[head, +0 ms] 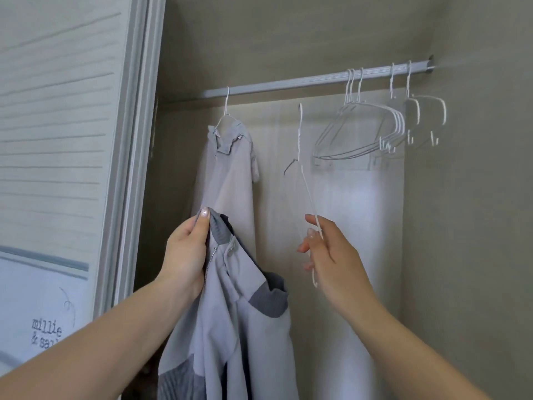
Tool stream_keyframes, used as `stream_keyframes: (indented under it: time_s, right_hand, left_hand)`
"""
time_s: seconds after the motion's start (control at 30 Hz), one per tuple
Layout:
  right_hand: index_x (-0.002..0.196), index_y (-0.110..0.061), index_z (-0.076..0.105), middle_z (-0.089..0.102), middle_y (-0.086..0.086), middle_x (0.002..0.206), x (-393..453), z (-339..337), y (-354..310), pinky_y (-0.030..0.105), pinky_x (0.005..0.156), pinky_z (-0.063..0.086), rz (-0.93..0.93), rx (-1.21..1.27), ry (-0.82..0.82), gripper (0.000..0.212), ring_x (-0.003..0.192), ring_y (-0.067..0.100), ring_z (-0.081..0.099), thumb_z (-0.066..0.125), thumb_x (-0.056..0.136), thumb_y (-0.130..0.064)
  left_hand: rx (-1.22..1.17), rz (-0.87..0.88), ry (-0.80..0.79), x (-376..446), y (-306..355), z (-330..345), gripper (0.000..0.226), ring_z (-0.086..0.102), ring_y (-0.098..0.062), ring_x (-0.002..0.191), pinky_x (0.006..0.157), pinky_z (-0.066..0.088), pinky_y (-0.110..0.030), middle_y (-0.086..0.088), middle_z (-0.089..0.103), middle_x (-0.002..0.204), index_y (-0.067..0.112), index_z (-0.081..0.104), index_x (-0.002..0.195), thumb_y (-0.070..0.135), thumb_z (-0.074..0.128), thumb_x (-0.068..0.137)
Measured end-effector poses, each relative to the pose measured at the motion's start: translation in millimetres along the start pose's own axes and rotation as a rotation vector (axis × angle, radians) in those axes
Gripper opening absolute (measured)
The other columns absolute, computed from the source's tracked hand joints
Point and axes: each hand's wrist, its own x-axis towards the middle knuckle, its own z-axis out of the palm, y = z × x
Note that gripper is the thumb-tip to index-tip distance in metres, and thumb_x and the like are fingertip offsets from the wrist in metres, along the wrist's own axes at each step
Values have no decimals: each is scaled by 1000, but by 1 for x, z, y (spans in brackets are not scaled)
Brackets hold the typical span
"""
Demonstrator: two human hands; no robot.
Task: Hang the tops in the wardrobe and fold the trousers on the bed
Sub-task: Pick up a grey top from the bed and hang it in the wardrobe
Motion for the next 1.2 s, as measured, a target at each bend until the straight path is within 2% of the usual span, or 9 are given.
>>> stream_keyframes:
  time_s: [0.13,0.3,0.4,0.6,0.73,0.8,0.9,1.07,1.2]
  right_hand:
    - [107,-47,57,63,-16,77,-41,-28,-18,33,74,54,-28,-7,78,24,69,6,61,40,98,-32]
    - [88,-47,64,64,-9,72,-95,-52,-44,24,57,55,-22,-83,225,39,63,7,65,42,99,-17]
    - [86,-49,63,63,-9,72,-118,-47,-66,17,48,50,16,-50,217,44,63,10,69,41,100,-15]
    - [87,-44,65,62,-3,69,-147,-41,-95,18,44,48,44,-24,213,37,57,17,69,43,100,-17]
    - [88,-41,66,60,3,59,-152,-46,-108,17,42,46,34,26,223,36,56,19,69,42,100,-16]
    - [88,-42,66,58,3,57,-152,-48,-112,17,42,45,17,24,203,37,55,19,68,42,100,-16]
    - [88,-43,66,54,1,54,-151,-52,-116,17,44,46,-14,12,183,37,55,18,69,42,100,-17]
    - [89,-41,67,48,0,51,-145,-61,-117,19,44,47,-15,29,141,35,54,20,68,42,100,-19]
    - [88,-37,68,44,1,50,-143,-66,-115,18,40,44,12,27,96,38,53,22,68,40,101,-16]
  left_hand:
    - [4,-4,-8,-22,17,-24,39,64,-28,91,87,52,-43,-19,67,99,2,66,101,37,49,98]
    - [9,-51,-3,-46,38,-69,33,67,-27,92,83,54,-39,-15,72,98,10,69,98,35,48,99]
    - [39,-50,3,-59,50,-97,30,67,-20,84,75,53,-33,-8,73,85,15,70,89,35,50,98]
    - [89,-43,15,-80,73,-142,29,64,-25,92,88,51,-38,-16,67,96,10,66,96,32,47,100]
    - [73,-38,17,-79,88,-170,26,62,-19,88,81,49,-30,-9,66,90,13,63,92,28,45,101]
    - [86,-38,-9,-75,90,-181,27,61,-17,85,82,48,-30,-8,65,88,13,62,90,27,43,102]
    - [119,-48,-69,-70,91,-190,28,61,-16,79,75,52,-28,-8,63,86,10,60,89,28,42,102]
    - [203,-48,-196,-61,92,-197,34,61,-23,87,80,48,-33,-16,63,97,0,58,108,30,43,101]
    - [242,-85,-331,-61,98,-194,33,63,-18,87,79,48,-30,-8,69,94,7,67,106,32,46,98]
